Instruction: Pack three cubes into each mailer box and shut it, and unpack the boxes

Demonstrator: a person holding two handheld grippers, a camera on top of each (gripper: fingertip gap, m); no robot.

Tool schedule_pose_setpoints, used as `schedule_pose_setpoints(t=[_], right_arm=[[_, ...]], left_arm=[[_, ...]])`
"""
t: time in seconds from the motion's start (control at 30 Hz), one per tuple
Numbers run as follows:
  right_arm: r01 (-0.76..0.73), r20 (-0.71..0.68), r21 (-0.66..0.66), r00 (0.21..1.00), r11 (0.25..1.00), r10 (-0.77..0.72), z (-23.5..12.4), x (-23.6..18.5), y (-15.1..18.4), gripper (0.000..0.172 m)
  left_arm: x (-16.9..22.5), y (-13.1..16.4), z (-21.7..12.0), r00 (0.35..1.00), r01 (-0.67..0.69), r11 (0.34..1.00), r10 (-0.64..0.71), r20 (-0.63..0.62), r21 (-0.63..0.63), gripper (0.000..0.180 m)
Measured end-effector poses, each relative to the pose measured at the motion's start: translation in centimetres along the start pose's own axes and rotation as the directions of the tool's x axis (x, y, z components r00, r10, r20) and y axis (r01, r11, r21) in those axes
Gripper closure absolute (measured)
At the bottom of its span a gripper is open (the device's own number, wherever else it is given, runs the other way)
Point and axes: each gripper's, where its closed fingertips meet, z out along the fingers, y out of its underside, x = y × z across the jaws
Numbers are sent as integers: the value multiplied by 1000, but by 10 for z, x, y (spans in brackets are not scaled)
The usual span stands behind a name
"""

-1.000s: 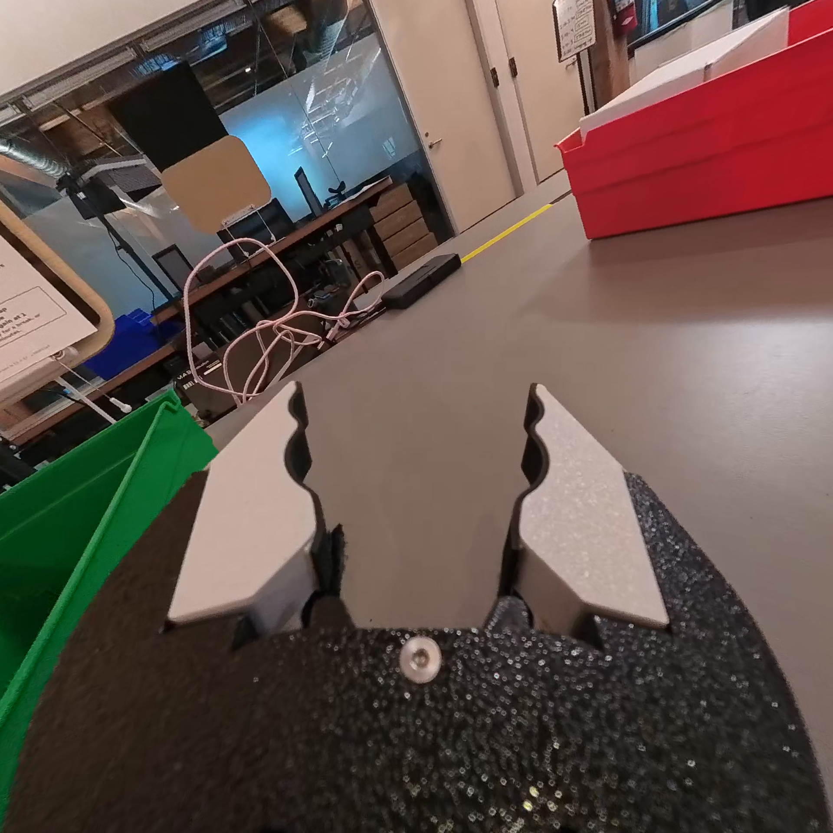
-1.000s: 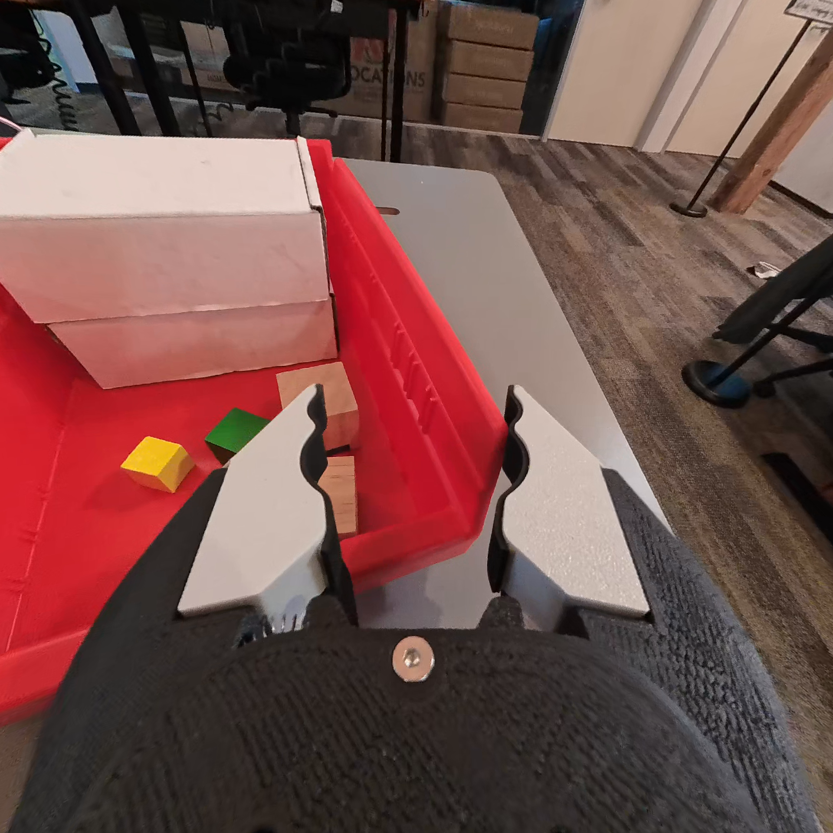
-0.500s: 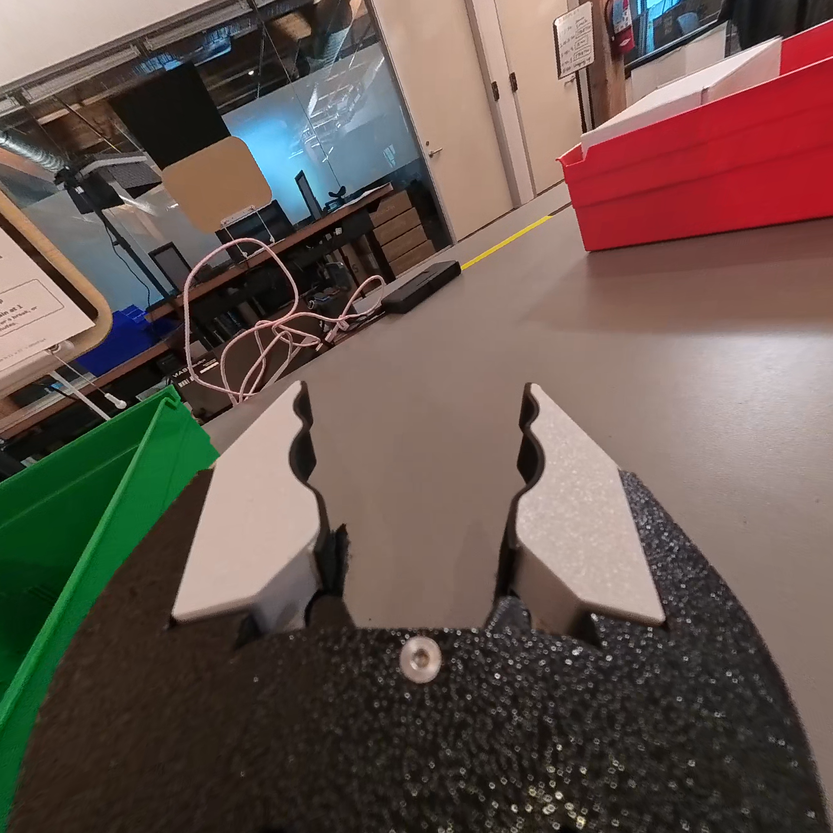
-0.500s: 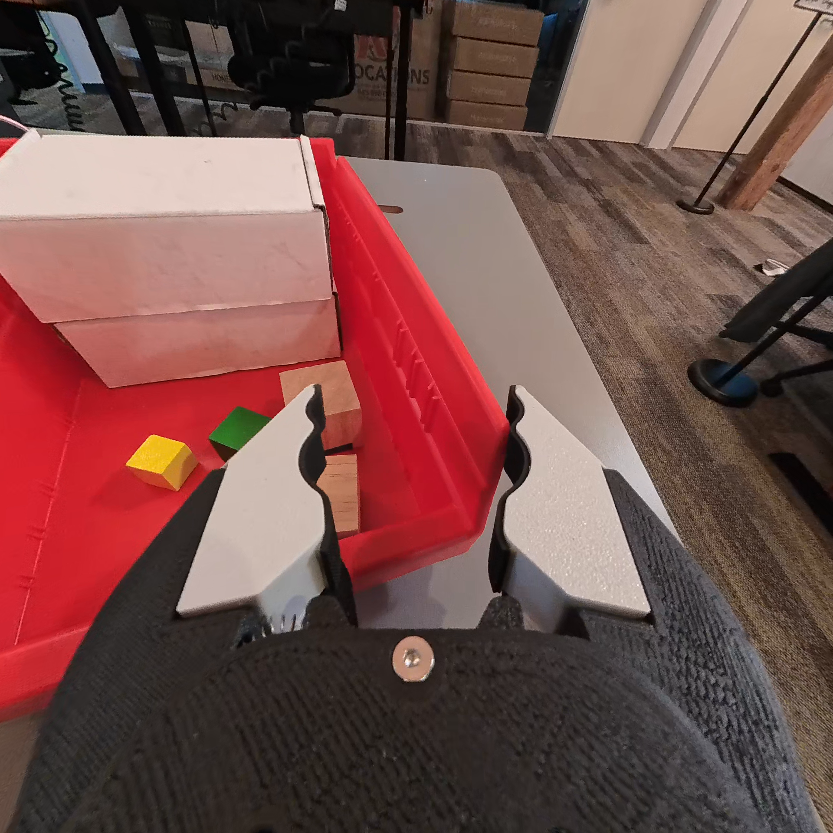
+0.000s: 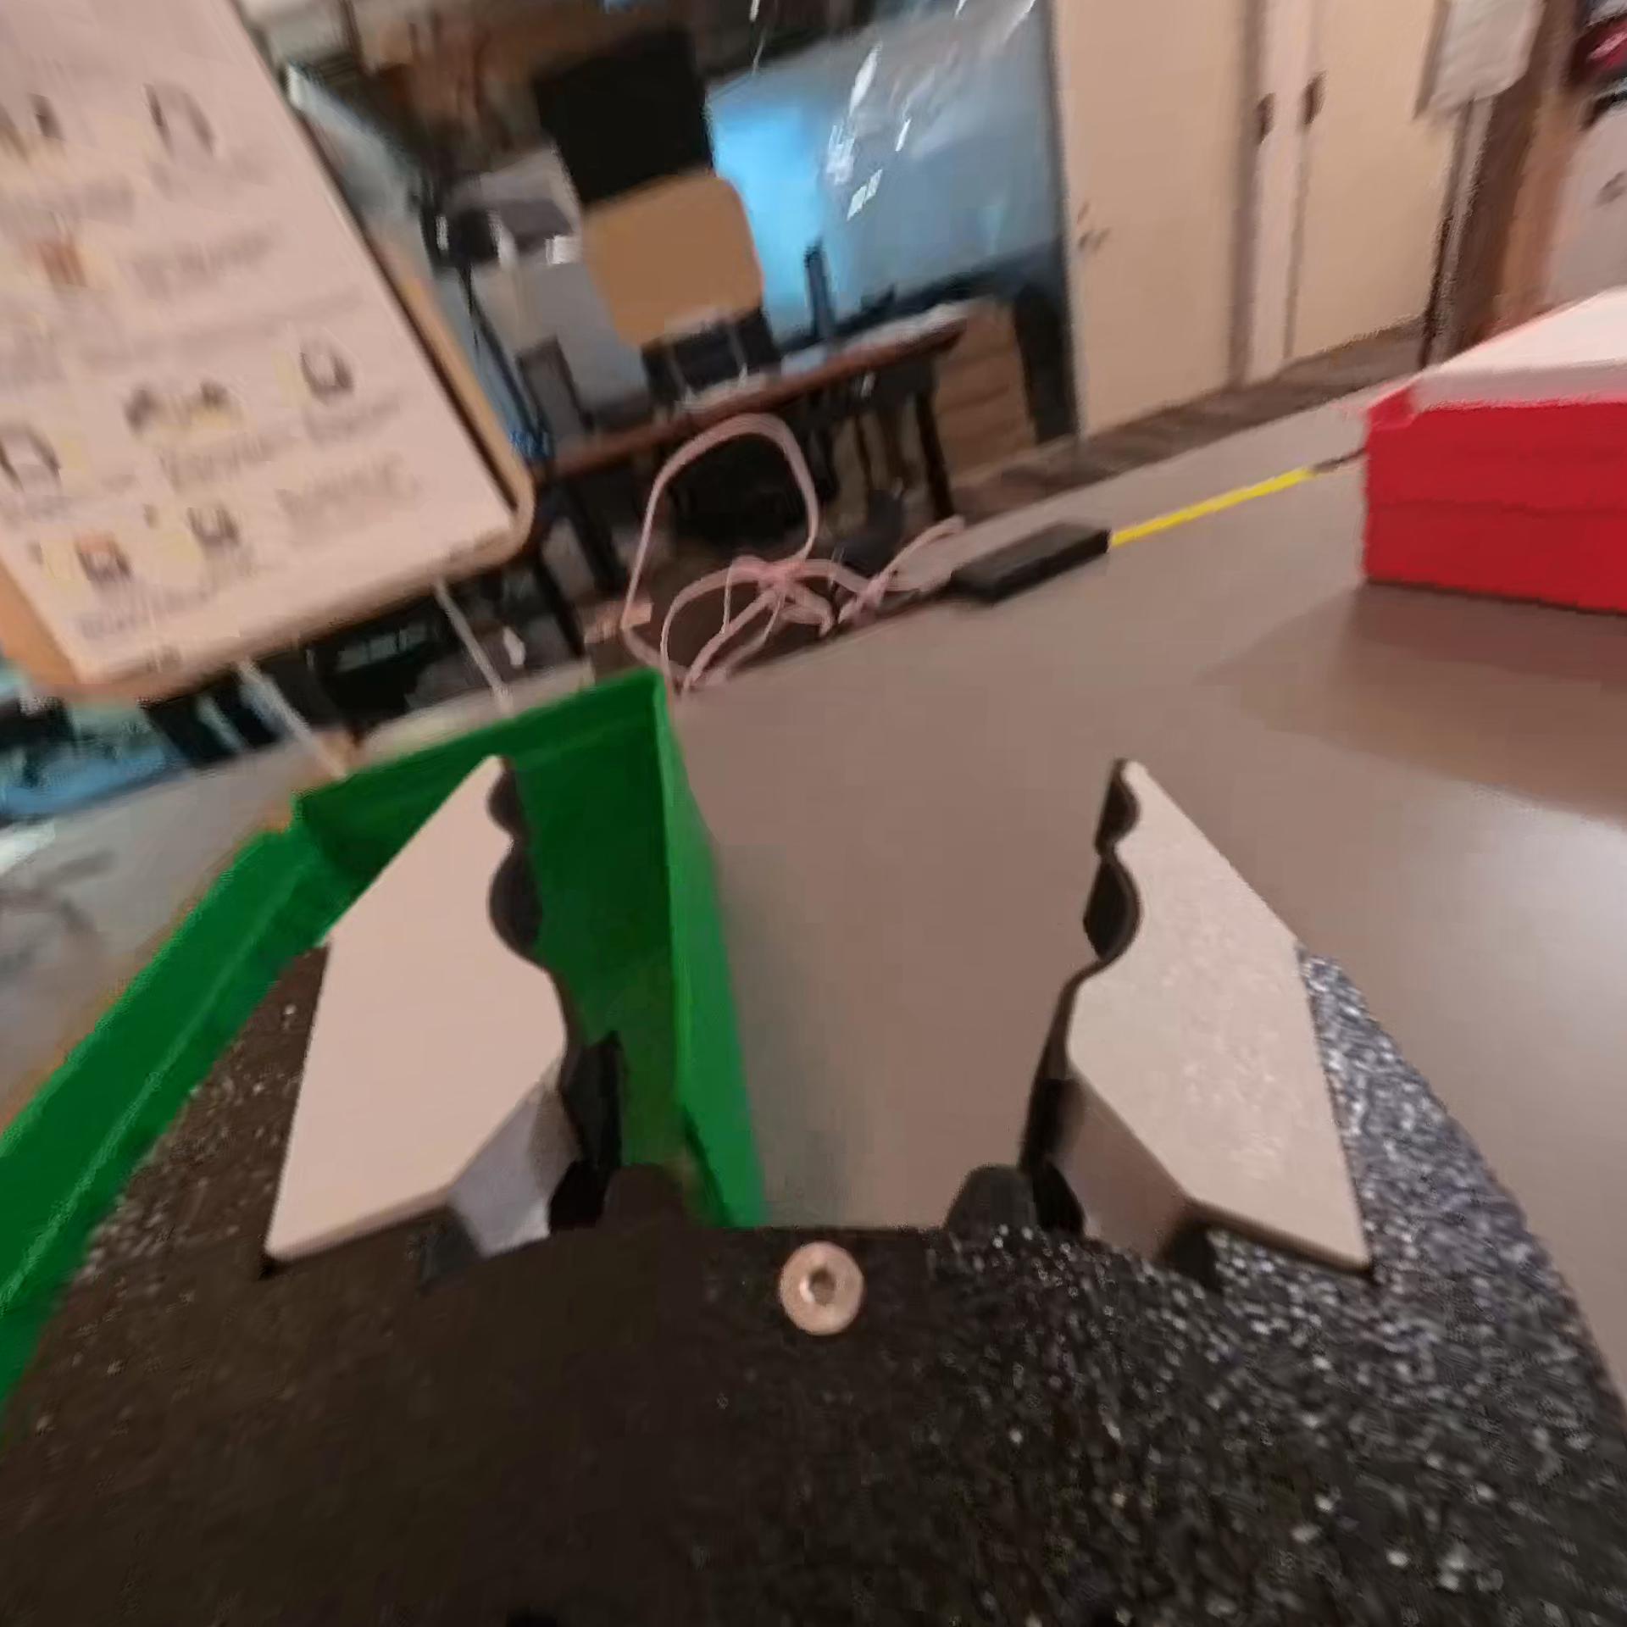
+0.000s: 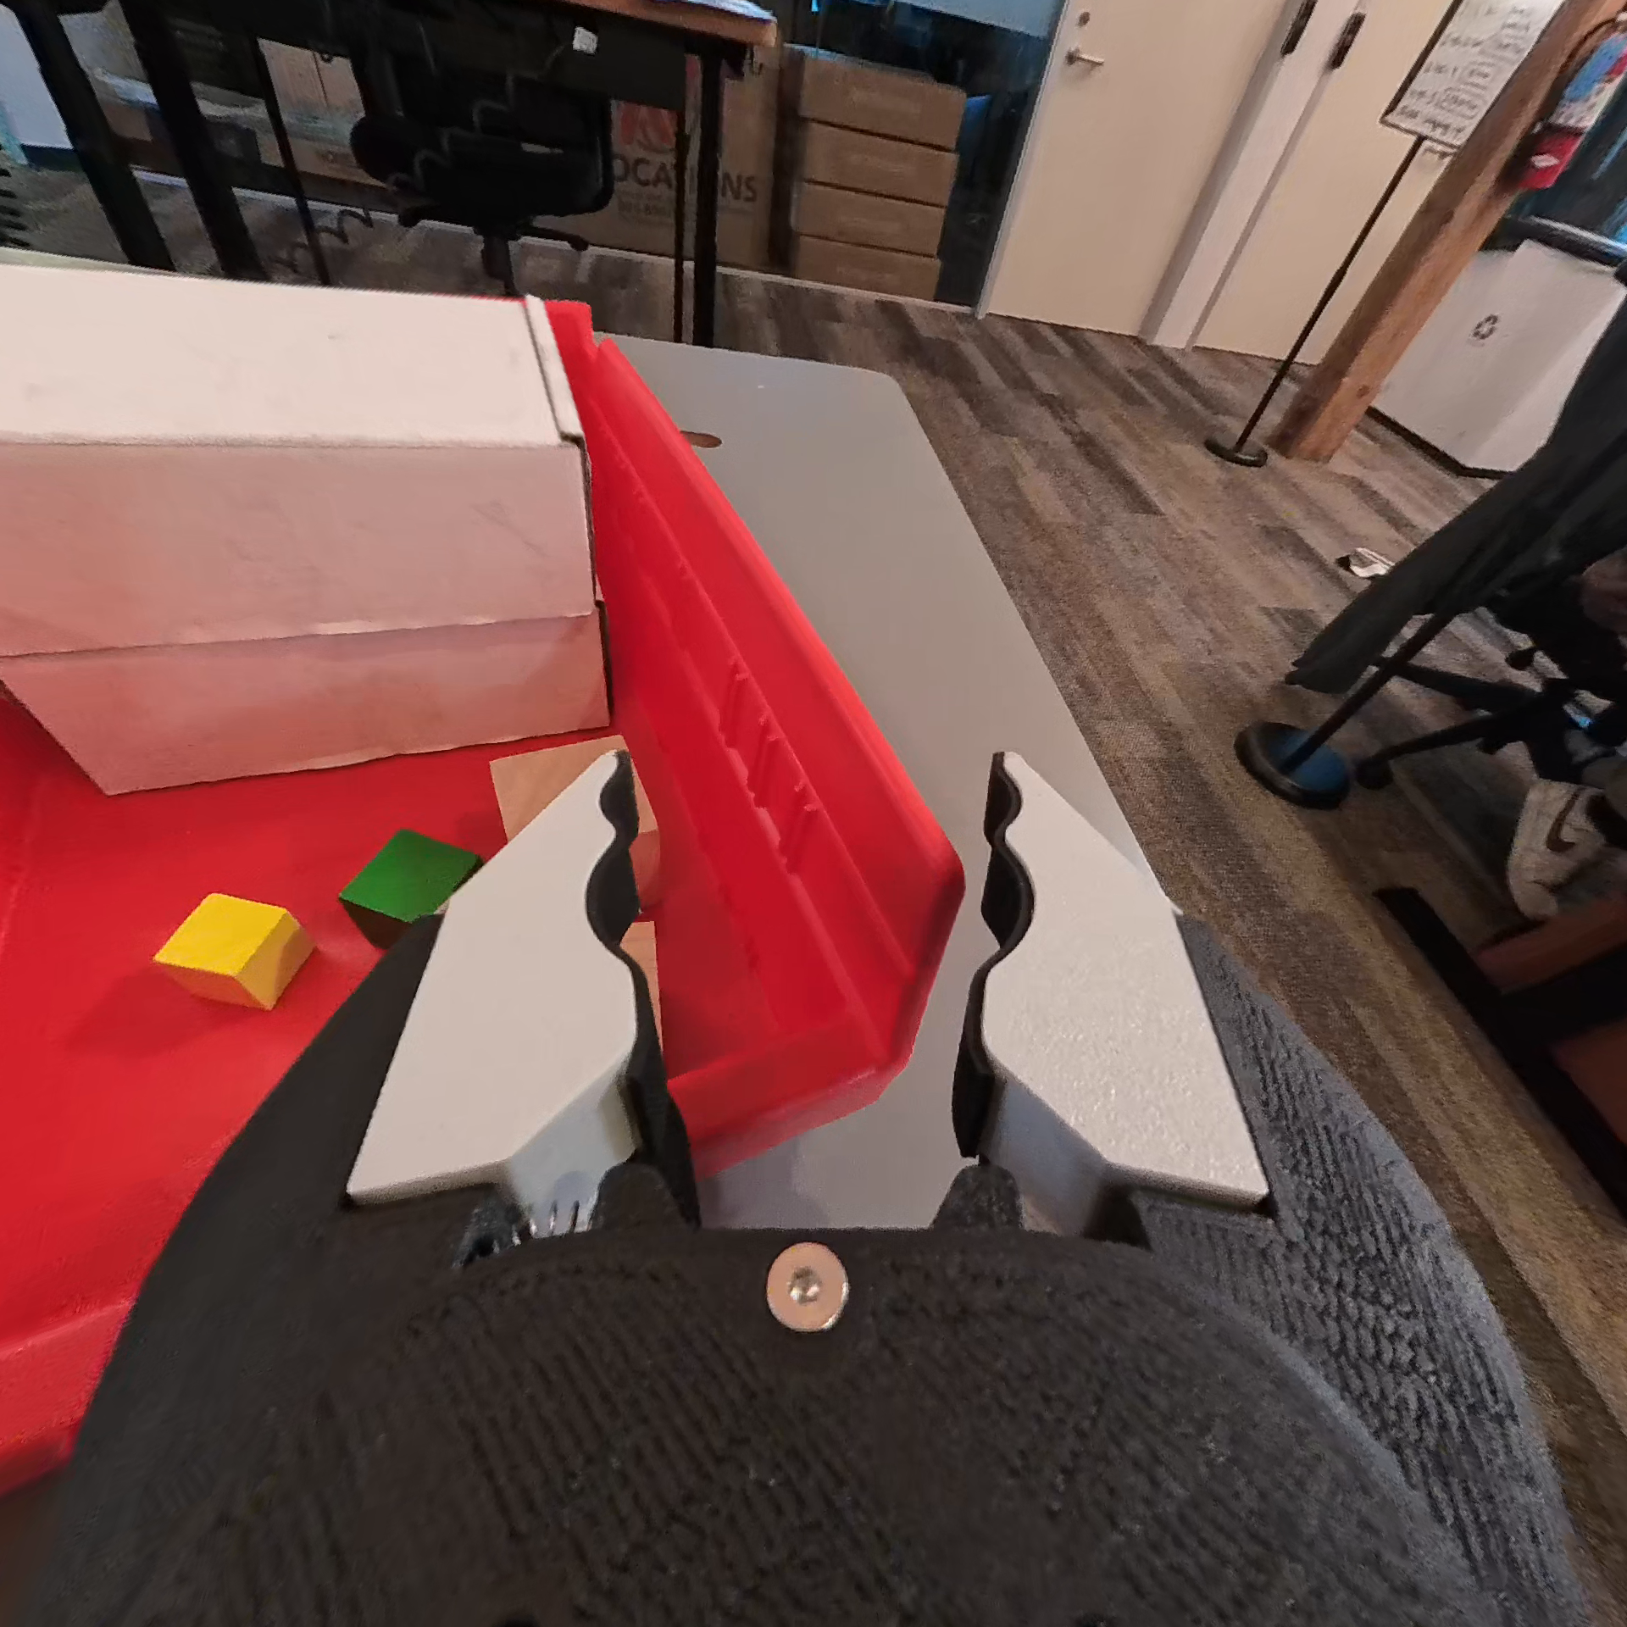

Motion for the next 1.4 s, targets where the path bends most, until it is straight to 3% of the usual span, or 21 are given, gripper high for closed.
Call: schedule_pose_setpoints(t=[0.17, 0.3, 0.37, 0.4, 0.5, 0.67, 0.77, 0.83, 0.97, 1.13, 1.27, 1.4], right_arm=[[-3, -44, -21, 999, 1000, 2, -1, 8, 5, 94], [-41, -32, -12, 999, 999, 40, -2, 13, 8, 100], [-62, 18, -3, 998, 998, 62, -1, 8, 7, 115], [-64, 42, -6, 997, 998, 64, -1, 5, 8, 125], [-29, 45, -45, 999, 999, 31, -5, 4, 10, 132], [11, 136, -211, 991, 977, 19, -23, -13, 21, 136], [5, 157, -222, 987, 975, 30, -26, -17, 21, 136], [-7, 140, -201, 989, 980, 36, -20, -16, 19, 135], [20, 102, -218, 995, 976, 2, -11, -14, 25, 141], [20, 88, -229, 996, 973, 0, -11, -14, 24, 153], [-49, 203, -245, 974, 968, 101, -14, -33, 23, 167], [-43, 274, -247, 955, 968, 112, -13, -52, 20, 169]], left_arm=[[-14, 58, 8, 970, 235, 936, -245, -5, -262, 54], [-19, 94, 10, 974, 217, 884, -223, 34, -414, 62], [-17, 101, 12, 979, 192, 878, -200, 29, -438, 68], [-17, 101, 13, 984, 173, 882, -176, 34, -438, 74], [-14, 103, 17, 991, 126, 890, -129, 23, -437, 72], [-18, 107, 20, 996, 85, 895, -77, 37, -437, 83], [-24, 109, 22, 997, 69, 899, -55, 44, -433, 101], [-27, 108, 23, 999, 50, 913, -38, 38, -404, 130], [-27, 108, 25, 999, 32, 932, -30, 13, -362, 155], [-44, 108, 22, 993, -41, 932, 78, 90, -361, 168], [-50, 90, 15, 990, -36, 966, 69, 121, -256, 177], [-54, 78, 10, 987, -52, 977, 81, 135, -205, 177]])
